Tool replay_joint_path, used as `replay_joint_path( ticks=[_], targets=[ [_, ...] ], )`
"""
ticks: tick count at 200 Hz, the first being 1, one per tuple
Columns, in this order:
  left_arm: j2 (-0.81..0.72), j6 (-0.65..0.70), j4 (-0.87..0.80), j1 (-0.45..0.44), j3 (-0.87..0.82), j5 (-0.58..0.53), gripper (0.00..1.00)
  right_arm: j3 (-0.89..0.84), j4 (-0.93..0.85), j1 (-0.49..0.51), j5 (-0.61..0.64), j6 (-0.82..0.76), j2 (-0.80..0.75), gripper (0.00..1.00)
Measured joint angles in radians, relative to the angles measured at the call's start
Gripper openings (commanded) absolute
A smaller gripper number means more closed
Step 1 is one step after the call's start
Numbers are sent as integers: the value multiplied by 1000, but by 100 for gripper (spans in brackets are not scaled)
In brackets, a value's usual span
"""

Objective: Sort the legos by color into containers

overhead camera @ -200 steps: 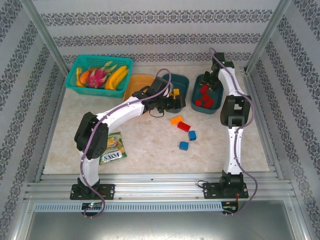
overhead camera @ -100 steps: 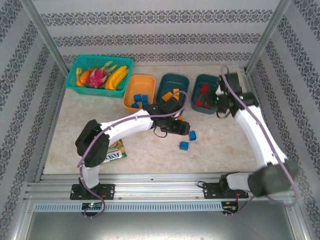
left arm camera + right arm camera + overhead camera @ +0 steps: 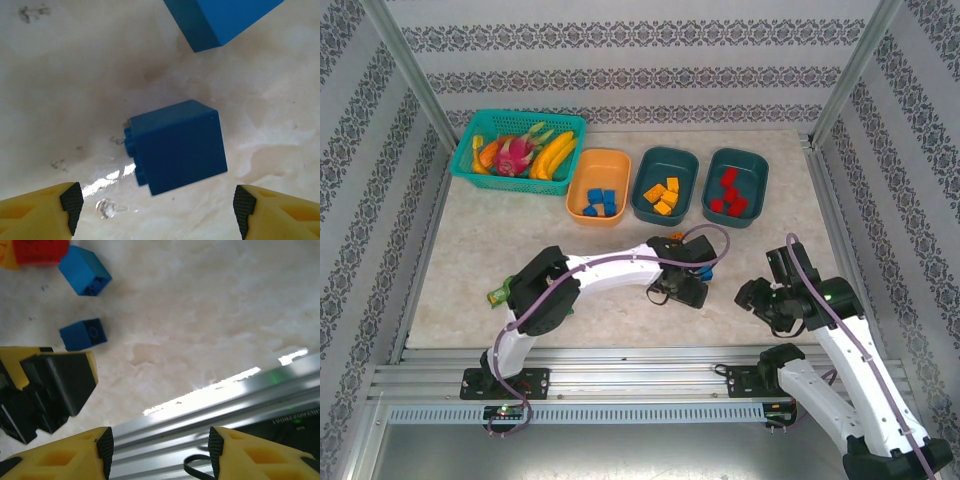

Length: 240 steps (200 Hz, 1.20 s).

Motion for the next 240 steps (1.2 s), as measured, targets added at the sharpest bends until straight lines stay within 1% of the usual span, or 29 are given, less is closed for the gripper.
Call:
replay_joint_path(
  ticks=[35,48,60,73,82,117,138,155,168,188,203,223,240],
  targets=[
    [76,-5,-37,-8,92,-37,79,0,-29,0,0,11,-29,56],
    [97,-5,-48,-10,124,-45,75,0,-32,0,0,11,-36,56],
    [114,-7,-52,-10,143,-48,66,0,-32,0,-1,12,-43,55],
    [131,-7,-59,-11,159,-49,51,-2,-32,0,-1,14,-49,55],
    [140,-14,-63,-11,164,-50,45,-2,-32,0,-2,14,-52,55],
    [144,-19,-77,-11,177,-63,43,-3,-32,0,-3,14,-55,55],
    [144,-21,-97,-11,177,-85,43,-3,-23,0,-26,13,-53,55],
    [138,-21,-117,-4,177,-100,41,-3,13,6,-72,5,-40,57],
    [113,-21,-127,7,169,-103,41,-8,84,13,-140,-2,-25,57],
    [31,-20,-142,58,137,-102,40,-49,266,25,-270,14,-8,58],
    [-38,-11,-146,130,131,-102,40,-82,425,45,-351,51,15,59],
    [-109,15,-146,255,137,-102,40,-88,610,92,-404,94,73,60],
    [-117,44,-146,357,169,-103,40,-81,741,151,-411,113,142,60]
  ],
)
